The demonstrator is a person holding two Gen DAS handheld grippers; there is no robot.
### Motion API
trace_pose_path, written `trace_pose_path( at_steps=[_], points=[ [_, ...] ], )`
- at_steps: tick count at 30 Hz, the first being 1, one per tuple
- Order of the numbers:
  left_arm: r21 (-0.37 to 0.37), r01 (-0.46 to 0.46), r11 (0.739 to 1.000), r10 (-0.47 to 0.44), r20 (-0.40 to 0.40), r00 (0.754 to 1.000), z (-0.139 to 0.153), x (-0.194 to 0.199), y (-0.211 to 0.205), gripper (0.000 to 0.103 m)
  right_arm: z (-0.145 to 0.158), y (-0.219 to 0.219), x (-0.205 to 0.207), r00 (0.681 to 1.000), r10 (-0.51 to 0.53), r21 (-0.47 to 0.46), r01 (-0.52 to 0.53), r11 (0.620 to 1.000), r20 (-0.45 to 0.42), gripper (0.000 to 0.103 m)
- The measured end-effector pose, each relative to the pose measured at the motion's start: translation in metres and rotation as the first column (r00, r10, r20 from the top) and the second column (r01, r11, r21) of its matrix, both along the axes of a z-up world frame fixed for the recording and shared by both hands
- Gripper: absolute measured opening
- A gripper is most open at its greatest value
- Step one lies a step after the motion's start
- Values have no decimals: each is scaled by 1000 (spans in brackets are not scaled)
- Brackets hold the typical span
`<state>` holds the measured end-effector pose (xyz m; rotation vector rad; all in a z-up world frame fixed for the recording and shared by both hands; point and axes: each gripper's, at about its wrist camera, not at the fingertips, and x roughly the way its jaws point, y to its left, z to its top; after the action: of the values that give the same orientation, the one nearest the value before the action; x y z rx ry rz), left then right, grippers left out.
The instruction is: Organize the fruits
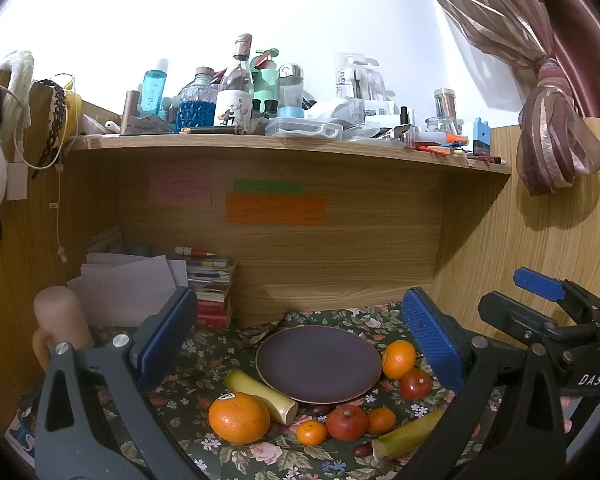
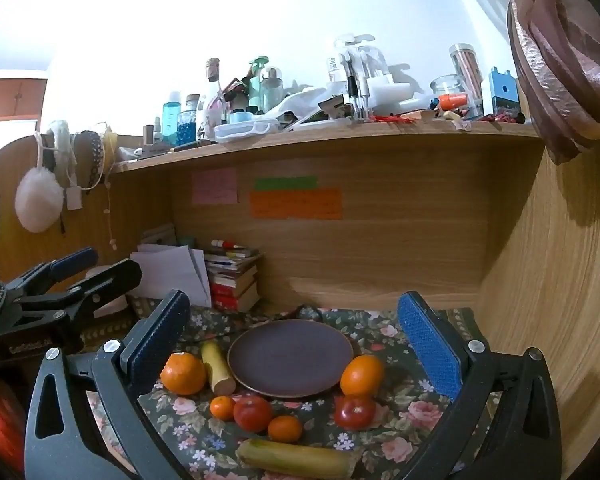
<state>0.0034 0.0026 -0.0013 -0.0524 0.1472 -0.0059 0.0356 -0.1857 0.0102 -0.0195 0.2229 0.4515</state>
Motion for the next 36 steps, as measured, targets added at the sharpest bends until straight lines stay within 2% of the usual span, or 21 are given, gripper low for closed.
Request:
trace_pose_path(
  at_steps=[36],
  points=[
    [0, 3, 1000, -3, -2, 1000, -1, 3, -2, 103, 0, 0, 1, 1000, -12, 16, 12, 1000, 0, 103]
  ],
)
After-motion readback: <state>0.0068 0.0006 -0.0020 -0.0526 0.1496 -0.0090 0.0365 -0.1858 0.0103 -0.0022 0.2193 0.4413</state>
